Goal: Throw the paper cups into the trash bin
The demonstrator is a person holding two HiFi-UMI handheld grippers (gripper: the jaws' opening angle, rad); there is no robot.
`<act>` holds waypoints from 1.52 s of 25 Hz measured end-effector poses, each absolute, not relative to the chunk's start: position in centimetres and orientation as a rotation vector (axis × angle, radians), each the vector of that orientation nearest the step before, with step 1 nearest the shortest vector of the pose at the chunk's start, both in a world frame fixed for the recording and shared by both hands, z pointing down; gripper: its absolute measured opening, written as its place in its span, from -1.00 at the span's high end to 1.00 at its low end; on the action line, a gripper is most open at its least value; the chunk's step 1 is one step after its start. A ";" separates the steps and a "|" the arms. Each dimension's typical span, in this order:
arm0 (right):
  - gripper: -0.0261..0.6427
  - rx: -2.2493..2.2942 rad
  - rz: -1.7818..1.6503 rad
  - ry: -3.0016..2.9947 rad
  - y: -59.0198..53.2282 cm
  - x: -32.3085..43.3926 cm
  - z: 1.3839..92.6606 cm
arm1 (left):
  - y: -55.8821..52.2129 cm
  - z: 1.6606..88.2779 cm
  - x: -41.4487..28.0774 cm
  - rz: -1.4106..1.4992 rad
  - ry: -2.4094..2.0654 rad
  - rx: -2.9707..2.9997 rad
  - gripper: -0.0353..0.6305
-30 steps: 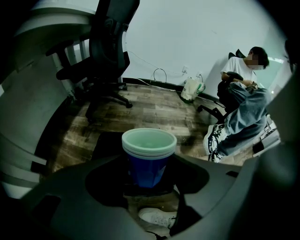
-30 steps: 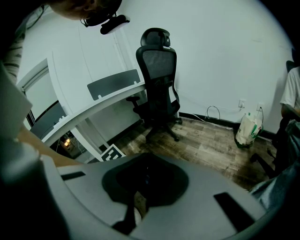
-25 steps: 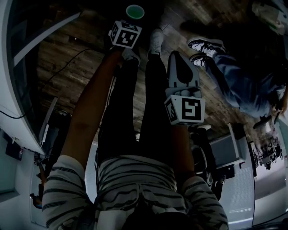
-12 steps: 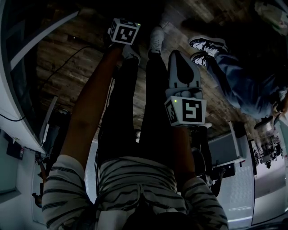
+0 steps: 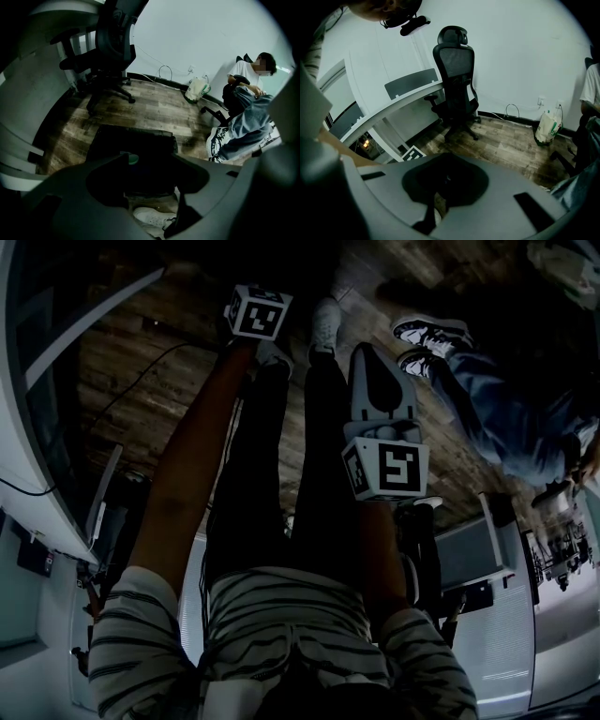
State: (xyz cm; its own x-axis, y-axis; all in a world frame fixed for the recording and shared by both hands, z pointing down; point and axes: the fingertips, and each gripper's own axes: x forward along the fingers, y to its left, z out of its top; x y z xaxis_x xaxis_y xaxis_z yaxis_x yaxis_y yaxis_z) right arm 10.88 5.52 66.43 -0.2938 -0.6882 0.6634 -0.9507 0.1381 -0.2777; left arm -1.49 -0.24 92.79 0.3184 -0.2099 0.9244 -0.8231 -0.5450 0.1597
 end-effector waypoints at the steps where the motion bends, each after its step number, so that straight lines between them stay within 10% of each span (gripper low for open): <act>1: 0.87 1.577 0.949 -2.047 5.5 10.9 66.4 | -0.4 92.6 -1.5 1.226 -0.916 1.951 0.04; 38: 0.87 1.575 0.829 -2.155 2.8 10.4 56.4 | -2.6 74.0 -0.9 0.982 -1.086 2.008 0.82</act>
